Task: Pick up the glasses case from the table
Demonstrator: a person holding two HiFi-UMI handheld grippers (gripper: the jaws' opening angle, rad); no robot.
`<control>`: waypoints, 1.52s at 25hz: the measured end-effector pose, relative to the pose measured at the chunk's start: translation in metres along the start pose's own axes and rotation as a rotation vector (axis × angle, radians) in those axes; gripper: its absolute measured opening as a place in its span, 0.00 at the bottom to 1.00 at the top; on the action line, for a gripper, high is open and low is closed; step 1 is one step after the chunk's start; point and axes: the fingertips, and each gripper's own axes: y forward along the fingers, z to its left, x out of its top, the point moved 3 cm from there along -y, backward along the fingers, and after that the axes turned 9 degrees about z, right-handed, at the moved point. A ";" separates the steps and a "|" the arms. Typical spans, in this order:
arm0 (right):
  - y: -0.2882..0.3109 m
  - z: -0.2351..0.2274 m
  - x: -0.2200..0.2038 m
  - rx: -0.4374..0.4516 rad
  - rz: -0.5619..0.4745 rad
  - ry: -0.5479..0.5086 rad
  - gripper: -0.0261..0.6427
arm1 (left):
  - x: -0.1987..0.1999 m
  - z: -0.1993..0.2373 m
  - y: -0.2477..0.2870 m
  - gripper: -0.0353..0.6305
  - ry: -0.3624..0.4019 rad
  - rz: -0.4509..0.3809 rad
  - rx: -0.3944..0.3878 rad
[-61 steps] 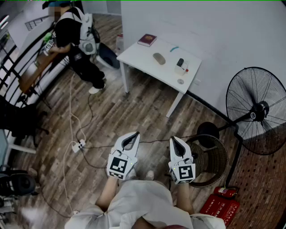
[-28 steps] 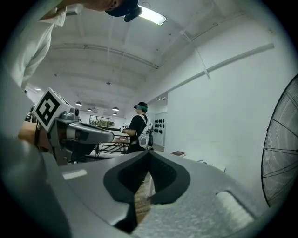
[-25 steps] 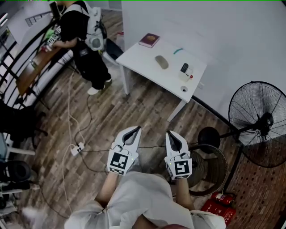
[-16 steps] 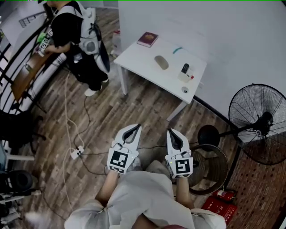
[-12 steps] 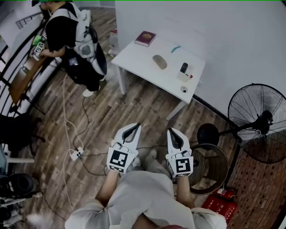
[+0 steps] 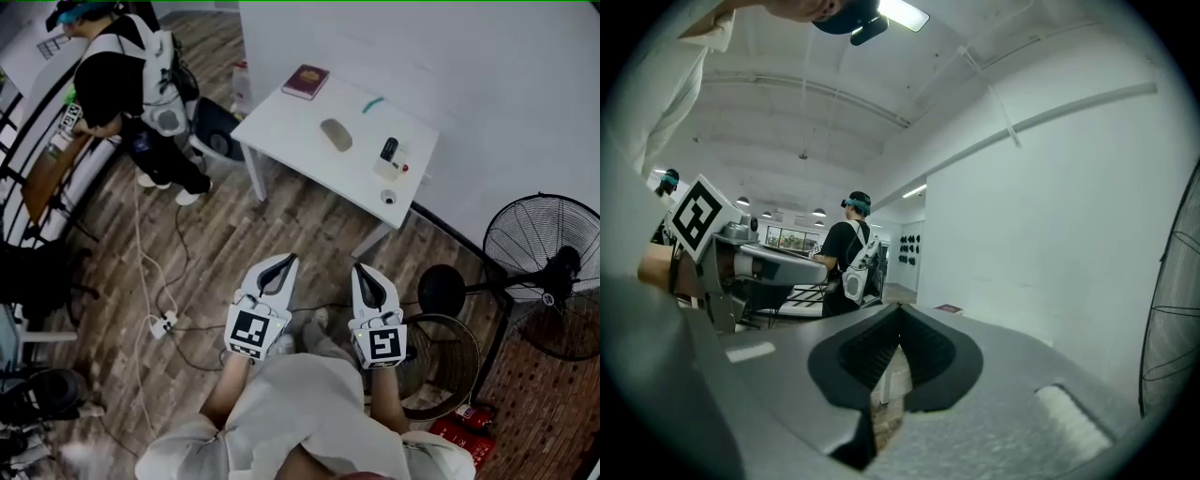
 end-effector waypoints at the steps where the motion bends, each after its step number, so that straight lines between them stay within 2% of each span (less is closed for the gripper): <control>1: 0.006 -0.007 0.001 0.003 -0.002 0.003 0.04 | 0.003 0.002 0.008 0.08 0.003 -0.002 0.003; 16: 0.067 -0.106 0.006 0.099 -0.042 0.019 0.04 | 0.037 0.001 0.109 0.08 0.038 0.035 0.100; 28: 0.099 -0.128 0.013 0.141 -0.059 0.018 0.05 | 0.048 0.015 0.144 0.08 0.034 0.029 0.126; 38: 0.158 -0.142 0.024 0.108 -0.067 0.005 0.05 | 0.047 0.064 0.188 0.08 0.022 0.005 0.100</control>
